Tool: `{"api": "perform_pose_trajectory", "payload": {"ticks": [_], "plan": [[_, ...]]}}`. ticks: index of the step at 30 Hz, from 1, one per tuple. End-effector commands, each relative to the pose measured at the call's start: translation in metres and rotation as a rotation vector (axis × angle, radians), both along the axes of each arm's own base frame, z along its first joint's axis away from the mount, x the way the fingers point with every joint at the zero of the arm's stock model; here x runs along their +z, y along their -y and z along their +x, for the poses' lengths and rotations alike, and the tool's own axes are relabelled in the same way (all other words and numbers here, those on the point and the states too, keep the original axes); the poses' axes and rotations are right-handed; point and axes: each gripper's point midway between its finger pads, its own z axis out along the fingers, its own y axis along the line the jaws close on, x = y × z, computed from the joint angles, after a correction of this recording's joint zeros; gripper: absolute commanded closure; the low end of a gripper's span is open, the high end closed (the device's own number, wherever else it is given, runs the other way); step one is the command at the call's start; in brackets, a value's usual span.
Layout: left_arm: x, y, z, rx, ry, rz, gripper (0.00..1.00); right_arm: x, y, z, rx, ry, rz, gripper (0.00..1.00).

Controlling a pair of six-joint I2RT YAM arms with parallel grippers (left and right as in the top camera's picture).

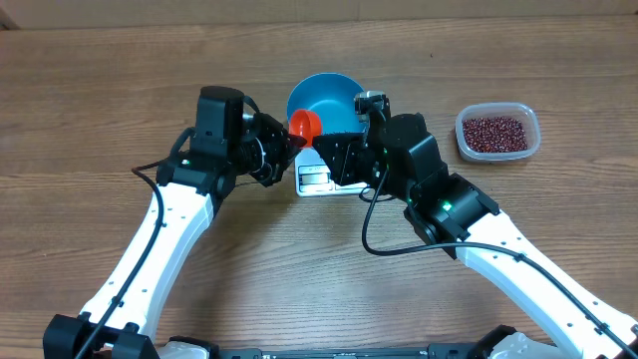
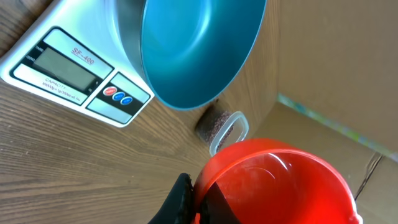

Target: Scoop item into bowl and weigh 150g on scale

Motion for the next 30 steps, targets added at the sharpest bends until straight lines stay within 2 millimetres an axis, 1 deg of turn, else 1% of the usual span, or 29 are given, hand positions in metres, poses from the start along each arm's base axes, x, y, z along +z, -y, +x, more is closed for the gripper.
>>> {"api": "perform_pose_trajectory", "payload": {"ticks": [1,4,14,16,17,18,20,22,24,27,30], "plan": [[0.009,0.008,-0.003,-0.051,0.038,-0.006,0.96,0.013,-0.002,0.002,0.000,0.031,0.013,0.92],[0.009,0.008,-0.003,-0.050,0.038,-0.005,0.96,0.013,-0.002,0.002,0.000,0.031,0.013,0.96],[0.009,0.008,-0.002,-0.046,0.040,-0.006,0.96,0.012,-0.001,0.001,-0.001,0.026,0.010,0.96],[0.009,0.008,-0.002,-0.045,0.040,-0.005,0.91,0.011,-0.001,0.001,-0.001,0.023,0.008,0.96],[0.009,0.007,-0.002,-0.040,0.041,0.000,0.84,0.011,-0.001,0.001,-0.001,0.022,0.006,0.96],[0.008,0.006,-0.001,-0.036,0.042,0.003,0.79,0.010,0.000,0.001,-0.006,0.020,0.003,0.96],[0.007,0.004,0.000,-0.027,0.045,0.013,0.64,0.007,0.004,0.003,-0.025,0.016,-0.010,0.96],[0.007,0.003,0.002,-0.027,0.056,0.027,0.54,0.004,0.009,0.006,-0.039,0.003,-0.021,0.96],[0.006,0.000,0.004,-0.031,0.083,0.057,0.49,0.000,0.016,0.009,-0.055,-0.010,-0.030,0.96],[0.005,-0.004,0.008,-0.037,0.120,0.104,0.46,-0.004,0.027,0.014,-0.078,-0.029,-0.037,0.96],[0.005,-0.008,0.012,-0.058,0.177,0.158,0.45,-0.004,0.033,0.017,-0.060,-0.027,-0.038,0.96]]}}
